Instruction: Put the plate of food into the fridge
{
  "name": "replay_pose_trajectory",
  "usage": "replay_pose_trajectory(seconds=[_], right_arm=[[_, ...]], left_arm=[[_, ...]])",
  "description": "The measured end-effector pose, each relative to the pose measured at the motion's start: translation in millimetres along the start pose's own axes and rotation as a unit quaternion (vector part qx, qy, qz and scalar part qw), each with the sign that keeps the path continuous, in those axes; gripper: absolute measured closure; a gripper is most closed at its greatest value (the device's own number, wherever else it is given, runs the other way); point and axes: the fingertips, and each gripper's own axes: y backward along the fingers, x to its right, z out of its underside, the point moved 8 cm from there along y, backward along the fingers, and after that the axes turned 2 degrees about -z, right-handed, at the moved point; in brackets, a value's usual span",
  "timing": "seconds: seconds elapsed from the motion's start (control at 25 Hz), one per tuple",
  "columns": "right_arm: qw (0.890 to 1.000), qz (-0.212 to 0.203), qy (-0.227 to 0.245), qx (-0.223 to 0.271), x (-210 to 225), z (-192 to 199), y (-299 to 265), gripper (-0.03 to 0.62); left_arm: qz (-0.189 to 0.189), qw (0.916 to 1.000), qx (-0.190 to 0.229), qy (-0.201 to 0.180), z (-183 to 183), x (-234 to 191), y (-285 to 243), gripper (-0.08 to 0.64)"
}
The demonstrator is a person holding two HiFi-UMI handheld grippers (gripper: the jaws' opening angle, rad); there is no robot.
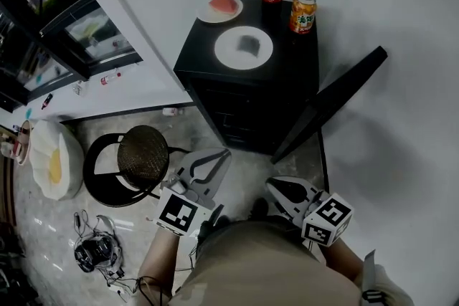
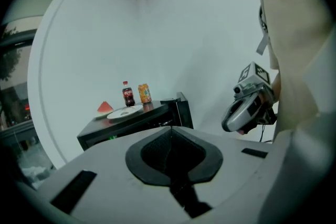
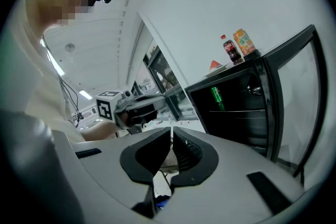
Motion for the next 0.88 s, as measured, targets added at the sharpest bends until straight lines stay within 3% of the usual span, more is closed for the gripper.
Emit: replay_pose_trajectory(seconds=[0.2, 0.28, 0.36, 0.6, 0.88], right_arm=[[1.0, -0.013, -0.021, 0.002, 20.0, -1.4, 12.8, 0.565], [0.999, -0.02, -0.027, 0.002, 27.6, -1.5, 14.9, 0.565], [0.999, -0.026, -0.032, 0.004, 32.3, -0.9, 16.4, 0.565], [0.999, -0.031, -0.038, 0.014, 37.2, -0.7, 19.0, 0.565], [0.999, -0.009, -0.037, 0.022, 38.0, 2.3, 24.3, 0.565]], left_arm=[[-0.005, 0.9965, -0.026, -0.079, -23.0, -23.7, -38.5, 0.544], [0.0, 0.9921, -0.051, -0.115, -26.5, -31.9, -57.5, 0.384], [-0.005, 0.9843, -0.08, -0.157, -27.9, -39.2, -74.2, 0.347], [-0.032, 0.9456, -0.152, -0.286, -29.8, -68.6, -114.9, 0.327], [-0.019, 0.8861, -0.22, -0.408, -21.6, -94.5, -151.6, 0.313]])
